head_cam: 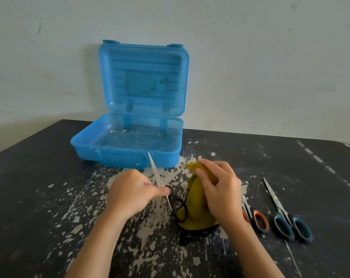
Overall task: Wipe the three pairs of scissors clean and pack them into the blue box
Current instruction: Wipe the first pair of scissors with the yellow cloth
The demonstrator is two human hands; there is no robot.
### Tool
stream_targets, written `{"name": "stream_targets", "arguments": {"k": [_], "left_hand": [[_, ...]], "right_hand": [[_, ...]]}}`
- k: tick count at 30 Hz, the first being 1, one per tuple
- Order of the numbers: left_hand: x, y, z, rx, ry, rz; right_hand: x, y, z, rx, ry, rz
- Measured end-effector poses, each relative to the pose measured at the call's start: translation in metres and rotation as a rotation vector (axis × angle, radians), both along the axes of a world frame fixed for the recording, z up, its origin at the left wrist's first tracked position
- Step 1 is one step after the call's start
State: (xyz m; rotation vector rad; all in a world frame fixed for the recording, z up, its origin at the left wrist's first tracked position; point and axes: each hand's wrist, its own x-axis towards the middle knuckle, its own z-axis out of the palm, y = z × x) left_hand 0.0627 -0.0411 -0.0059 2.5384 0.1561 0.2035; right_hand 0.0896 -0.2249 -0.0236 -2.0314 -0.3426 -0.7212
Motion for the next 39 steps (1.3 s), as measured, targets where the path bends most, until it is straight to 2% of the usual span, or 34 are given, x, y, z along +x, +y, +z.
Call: {"name": "stream_targets", "arguments": {"k": [2,4,7,13,18,20,22,24,26,28,33,35,37,39], "left_hand": [[0.000,0.003,0.001,-0.125,0.009,0.012],[-0.001,0.003,0.001,-0.155,0.022,-0.011],[-0.001,0.002,0.001,-0.081,0.020,-0.055],[-0.002,-0.002,0.001,-0.015,-0.018,-0.100],[-0.005,-0.004,0.003,0.046,0.024,-0.113],[-0.004,-0.004,0.004,0.049,0.036,-0.078],[-0.004,-0.004,0.005,0.092,0.037,-0.042],[-0.007,-0.007,0.008,0.160,0.013,-0.035],[-0.010,-0.012,0.010,0.233,-0.037,-0.039],[-0.012,-0.014,0.011,0.268,-0.081,-0.049],[-0.010,-0.012,0.009,0.167,-0.095,-0.092],[-0.010,-0.008,0.011,0.115,-0.085,-0.062],[-0.010,-0.007,0.012,0.143,-0.069,-0.037],[-0.010,-0.010,0.011,0.162,-0.071,-0.035]], "right_hand": [[-0.008,0.008,0.004,-0.062,0.030,0.229],[-0.012,0.017,0.001,-0.155,0.002,0.342],[-0.010,0.022,-0.007,-0.169,-0.096,0.284],[-0.002,0.019,-0.009,-0.165,-0.163,0.043],[0.011,0.002,-0.007,-0.092,0.093,-0.084],[0.009,0.000,-0.003,-0.037,0.097,-0.142],[0.001,0.006,0.005,-0.026,-0.025,-0.117],[-0.009,0.018,0.006,-0.129,-0.115,0.032],[-0.016,0.029,0.001,-0.280,-0.126,0.116],[-0.010,0.032,-0.003,-0.329,-0.093,0.055],[0.011,0.003,-0.004,-0.303,0.090,-0.147],[0.009,-0.006,-0.002,-0.186,0.142,-0.188],[0.002,-0.004,0.006,-0.046,0.056,-0.184],[-0.006,0.007,0.013,-0.045,-0.015,-0.092]]}}
